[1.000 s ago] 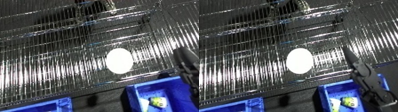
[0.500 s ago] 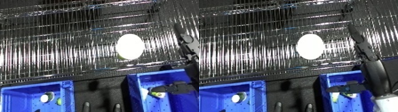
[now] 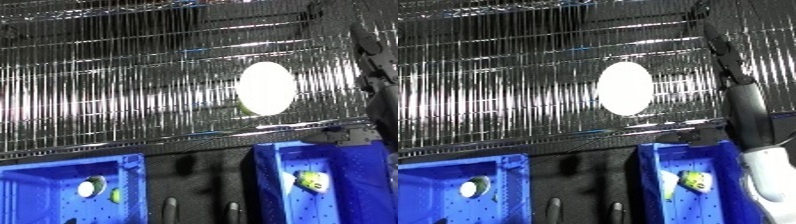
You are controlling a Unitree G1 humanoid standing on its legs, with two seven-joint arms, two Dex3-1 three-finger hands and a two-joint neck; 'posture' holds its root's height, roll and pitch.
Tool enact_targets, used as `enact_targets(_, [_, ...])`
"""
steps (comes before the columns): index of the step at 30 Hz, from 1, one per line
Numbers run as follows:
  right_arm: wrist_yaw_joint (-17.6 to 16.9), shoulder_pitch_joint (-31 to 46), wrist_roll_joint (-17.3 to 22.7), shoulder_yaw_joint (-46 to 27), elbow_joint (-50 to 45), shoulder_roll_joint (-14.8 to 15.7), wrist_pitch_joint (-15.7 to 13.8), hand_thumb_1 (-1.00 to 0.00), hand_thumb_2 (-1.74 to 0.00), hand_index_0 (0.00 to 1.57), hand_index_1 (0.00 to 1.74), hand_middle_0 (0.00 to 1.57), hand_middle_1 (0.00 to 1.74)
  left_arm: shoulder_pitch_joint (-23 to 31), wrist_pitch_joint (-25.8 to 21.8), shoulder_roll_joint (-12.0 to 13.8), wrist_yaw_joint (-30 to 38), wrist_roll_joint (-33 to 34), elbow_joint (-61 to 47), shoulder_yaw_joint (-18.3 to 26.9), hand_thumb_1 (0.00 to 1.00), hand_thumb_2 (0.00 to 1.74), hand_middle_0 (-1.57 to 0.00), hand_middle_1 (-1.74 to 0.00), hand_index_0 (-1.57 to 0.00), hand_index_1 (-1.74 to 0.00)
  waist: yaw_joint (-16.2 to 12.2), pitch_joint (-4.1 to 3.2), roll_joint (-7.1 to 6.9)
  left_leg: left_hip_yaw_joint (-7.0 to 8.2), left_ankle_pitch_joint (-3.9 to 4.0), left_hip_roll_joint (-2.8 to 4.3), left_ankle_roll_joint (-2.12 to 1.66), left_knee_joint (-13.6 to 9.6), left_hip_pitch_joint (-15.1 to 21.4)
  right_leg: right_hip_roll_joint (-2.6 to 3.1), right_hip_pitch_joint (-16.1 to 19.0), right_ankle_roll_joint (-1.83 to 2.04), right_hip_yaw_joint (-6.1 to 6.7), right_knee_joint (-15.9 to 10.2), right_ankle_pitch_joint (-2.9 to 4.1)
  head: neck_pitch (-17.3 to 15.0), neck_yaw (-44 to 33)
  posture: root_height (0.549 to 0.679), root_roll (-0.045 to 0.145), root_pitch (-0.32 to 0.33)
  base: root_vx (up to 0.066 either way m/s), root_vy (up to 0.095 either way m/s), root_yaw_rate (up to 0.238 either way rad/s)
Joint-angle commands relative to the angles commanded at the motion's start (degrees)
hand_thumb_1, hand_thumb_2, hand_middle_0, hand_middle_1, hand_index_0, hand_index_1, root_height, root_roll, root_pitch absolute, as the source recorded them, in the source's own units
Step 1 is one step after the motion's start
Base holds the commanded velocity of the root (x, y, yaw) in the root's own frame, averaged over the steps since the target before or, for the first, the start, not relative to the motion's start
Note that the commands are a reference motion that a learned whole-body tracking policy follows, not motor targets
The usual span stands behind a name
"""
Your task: Pick up the object and place it into the box
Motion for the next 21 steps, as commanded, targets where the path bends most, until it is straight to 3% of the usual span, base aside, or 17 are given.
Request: enact_targets(21, [6.59,-10.09,1.61,6.7,10.63,3.74,3.23,0.0,0.0,0.0,0.0,0.0,0.0,0.9,0.5,-0.73,0.24,-0.9,-3.41,-2.96,0.0,0.0,0.0,0.0,0.0,0.0,2.35,0.0,2.47,-0.25,0.21,-1.24,-0.03,0.8,-2.59,-0.64,-3.02,-0.68,-0.15,1.9,-0.28,2.92,6.44,0.635,0.065,0.115,0.013,0.014,0.036])
